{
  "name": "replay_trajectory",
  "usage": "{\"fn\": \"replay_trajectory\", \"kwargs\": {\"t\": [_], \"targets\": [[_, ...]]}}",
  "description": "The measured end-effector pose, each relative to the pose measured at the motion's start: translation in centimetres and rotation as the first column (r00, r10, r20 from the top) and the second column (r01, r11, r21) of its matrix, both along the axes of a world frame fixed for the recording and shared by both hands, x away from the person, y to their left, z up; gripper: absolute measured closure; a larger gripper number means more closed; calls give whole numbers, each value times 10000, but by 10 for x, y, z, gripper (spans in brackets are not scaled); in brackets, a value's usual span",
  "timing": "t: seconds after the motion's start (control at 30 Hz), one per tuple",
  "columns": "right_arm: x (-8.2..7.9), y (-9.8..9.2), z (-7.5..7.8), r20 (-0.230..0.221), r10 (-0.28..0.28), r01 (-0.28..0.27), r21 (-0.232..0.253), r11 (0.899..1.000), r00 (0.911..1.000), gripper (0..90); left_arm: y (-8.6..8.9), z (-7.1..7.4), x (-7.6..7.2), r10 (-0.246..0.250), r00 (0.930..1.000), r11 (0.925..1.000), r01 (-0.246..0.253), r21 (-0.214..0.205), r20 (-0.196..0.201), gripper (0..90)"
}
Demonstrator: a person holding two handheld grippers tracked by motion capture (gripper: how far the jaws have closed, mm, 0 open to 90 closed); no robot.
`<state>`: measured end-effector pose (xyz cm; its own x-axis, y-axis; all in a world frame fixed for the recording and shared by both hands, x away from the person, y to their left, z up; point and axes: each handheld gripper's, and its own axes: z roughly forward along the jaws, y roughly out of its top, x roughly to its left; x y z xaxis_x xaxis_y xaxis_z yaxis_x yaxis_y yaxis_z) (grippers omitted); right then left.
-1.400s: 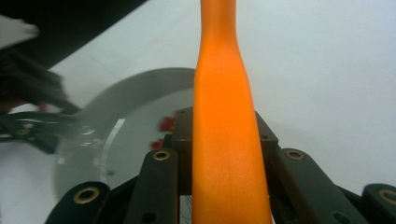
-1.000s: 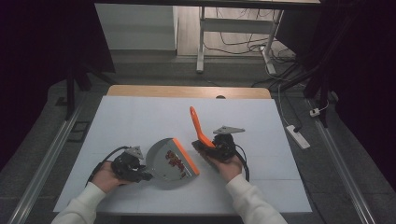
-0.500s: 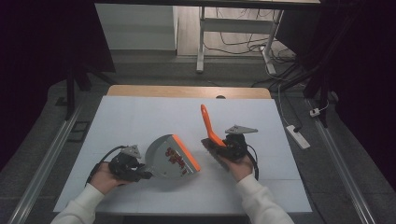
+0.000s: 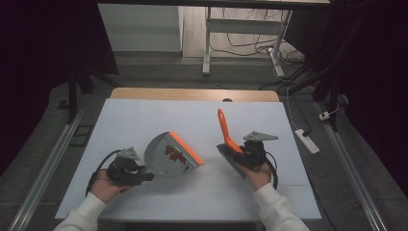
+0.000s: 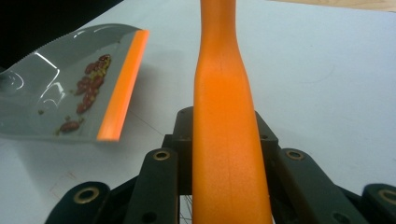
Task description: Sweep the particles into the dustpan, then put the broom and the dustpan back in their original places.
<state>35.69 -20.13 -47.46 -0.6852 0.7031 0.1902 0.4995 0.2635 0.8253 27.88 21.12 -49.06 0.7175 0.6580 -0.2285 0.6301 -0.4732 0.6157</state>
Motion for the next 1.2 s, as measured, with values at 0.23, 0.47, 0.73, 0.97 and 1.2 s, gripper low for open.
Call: {"fn": "replay_trajectory", "kwargs": {"t": [0.23,0.47,0.73,0.97,1.2], "targets": [[-3,-10,0,-49,95,-95,32,10000,9999,706,5,-1,-2,593,9982,9982,-593,-58,-31,614],[-11,-21,-1,-260,202,-200,89,9998,9995,706,9,-1,-4,1158,9932,9933,-1158,26,76,614],[-23,-36,-6,-555,216,-213,53,9998,9982,705,13,-6,-4,2267,9739,9739,-2268,-82,-106,614],[-34,-45,-6,-453,235,-235,11,9997,9987,706,9,-14,-8,3247,9455,9458,-3243,177,-262,614],[-42,-50,-8,-528,248,-251,-55,9997,9983,705,6,-20,-12,4217,9063,9066,-4209,307,-278,614]]}}
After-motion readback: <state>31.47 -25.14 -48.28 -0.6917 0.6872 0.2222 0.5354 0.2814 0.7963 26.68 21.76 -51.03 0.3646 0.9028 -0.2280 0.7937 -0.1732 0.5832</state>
